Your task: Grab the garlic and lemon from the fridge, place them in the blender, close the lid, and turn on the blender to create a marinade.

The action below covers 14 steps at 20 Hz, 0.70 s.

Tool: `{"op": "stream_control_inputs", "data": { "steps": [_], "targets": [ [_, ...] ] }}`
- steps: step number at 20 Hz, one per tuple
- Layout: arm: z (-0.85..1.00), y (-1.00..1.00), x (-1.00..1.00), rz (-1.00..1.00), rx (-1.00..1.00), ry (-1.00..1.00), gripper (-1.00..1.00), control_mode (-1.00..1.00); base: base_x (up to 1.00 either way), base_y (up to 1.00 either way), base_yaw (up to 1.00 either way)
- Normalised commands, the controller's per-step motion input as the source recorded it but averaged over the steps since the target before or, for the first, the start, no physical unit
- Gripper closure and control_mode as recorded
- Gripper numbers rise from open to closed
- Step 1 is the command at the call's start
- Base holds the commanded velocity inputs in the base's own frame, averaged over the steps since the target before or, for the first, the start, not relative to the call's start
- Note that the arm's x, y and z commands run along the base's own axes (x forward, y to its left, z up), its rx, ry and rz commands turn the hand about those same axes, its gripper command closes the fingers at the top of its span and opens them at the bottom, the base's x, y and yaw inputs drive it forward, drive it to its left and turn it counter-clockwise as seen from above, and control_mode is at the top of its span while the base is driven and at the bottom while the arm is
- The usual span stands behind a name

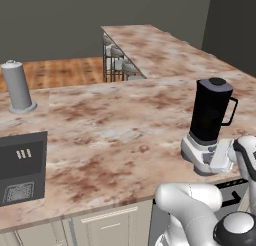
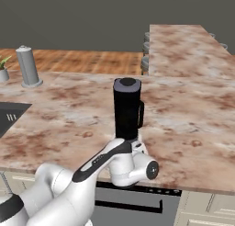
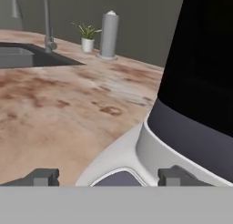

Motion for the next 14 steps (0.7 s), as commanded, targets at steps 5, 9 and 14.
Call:
{"op": "stream_control_inputs", "data": {
  "steps": [5, 9, 14],
  "targets": [
    [0.00, 0.00, 0.53, 0.00, 0.00, 0.00, -1.00, -1.00, 0.00, 0.00, 0.00],
    [-0.02, 0.00, 0.53, 0.01, 0.00, -0.01, -1.00, -1.00, 0.00, 0.00, 0.00],
    [0.00, 0.02, -0.18, 0.02, 0.00, -0.07, -1.00, -1.00, 0.00, 0.00, 0.00]
  ]
}}
